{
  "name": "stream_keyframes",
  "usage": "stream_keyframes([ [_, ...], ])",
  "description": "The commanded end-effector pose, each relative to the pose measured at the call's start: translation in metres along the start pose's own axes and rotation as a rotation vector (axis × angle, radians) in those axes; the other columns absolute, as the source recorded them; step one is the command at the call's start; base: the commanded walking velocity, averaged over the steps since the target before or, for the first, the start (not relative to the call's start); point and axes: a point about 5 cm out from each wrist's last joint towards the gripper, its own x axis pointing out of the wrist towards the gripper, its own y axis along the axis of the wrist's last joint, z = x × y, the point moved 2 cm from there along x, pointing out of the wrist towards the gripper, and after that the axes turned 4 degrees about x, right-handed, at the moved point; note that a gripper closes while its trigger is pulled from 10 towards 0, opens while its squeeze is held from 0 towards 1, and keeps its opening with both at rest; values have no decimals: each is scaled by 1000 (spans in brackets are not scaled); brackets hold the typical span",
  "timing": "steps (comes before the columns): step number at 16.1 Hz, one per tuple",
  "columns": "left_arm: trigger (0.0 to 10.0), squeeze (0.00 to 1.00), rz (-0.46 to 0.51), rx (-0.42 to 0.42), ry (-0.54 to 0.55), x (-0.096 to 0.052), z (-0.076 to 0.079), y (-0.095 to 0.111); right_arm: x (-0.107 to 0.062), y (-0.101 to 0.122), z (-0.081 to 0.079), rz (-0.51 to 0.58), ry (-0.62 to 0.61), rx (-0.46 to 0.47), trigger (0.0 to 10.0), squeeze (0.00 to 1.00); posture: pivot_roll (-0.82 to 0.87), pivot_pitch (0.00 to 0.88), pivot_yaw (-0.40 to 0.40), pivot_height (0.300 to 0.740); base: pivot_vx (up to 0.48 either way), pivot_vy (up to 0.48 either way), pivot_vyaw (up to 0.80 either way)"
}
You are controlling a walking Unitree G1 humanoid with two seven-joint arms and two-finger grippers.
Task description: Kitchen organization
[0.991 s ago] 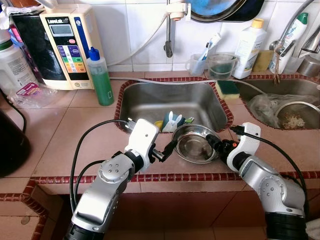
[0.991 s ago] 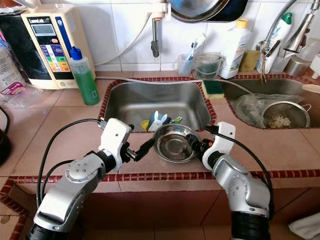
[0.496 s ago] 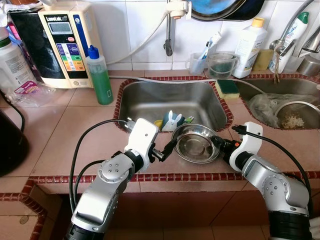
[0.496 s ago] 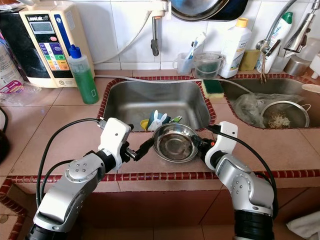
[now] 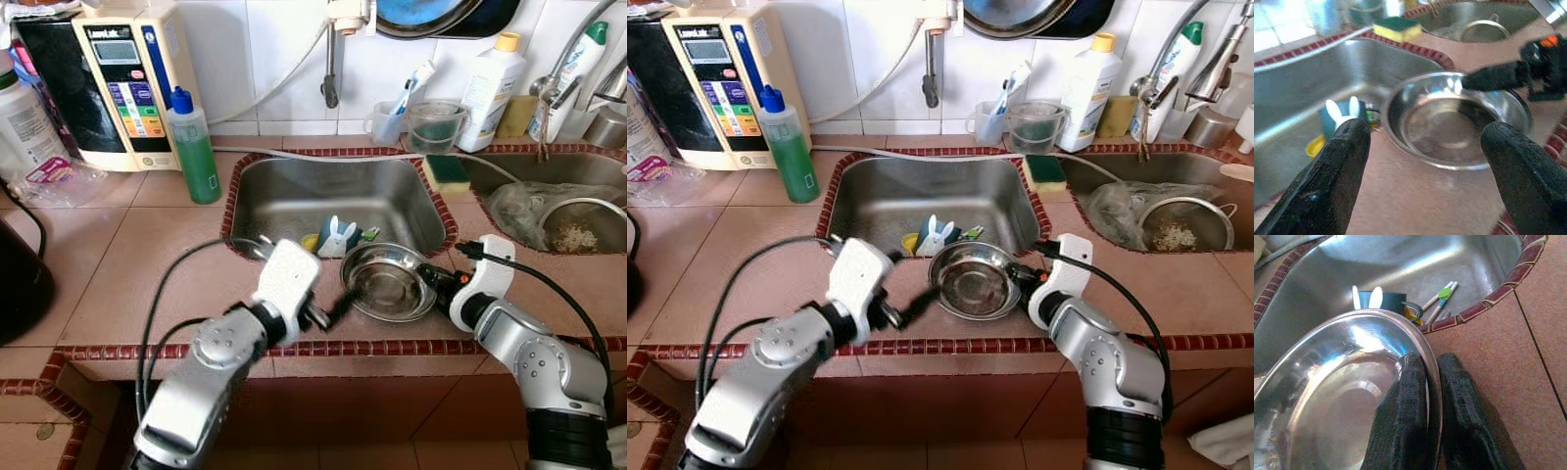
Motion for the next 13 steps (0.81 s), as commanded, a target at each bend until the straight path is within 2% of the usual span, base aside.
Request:
stream_keyframes([
  [1,10000,0,5,30,-29,-1,4,4,-1,4,4,3,-23,3,0,0,-133,28,15,740,0,0,0],
  [4,10000,0,0,35,-54,-1,9,3,0,5,3,9,-23,3,0,0,-138,22,14,740,0,0,0],
  [9,10000,0,14,40,-31,1,5,5,-1,10,0,53,7,15,0,0,-141,11,12,740,0,0,0],
  [13,10000,0,70,-9,81,2,-19,15,-8,35,-16,229,134,54,0,0,-142,0,11,740,0,0,0],
])
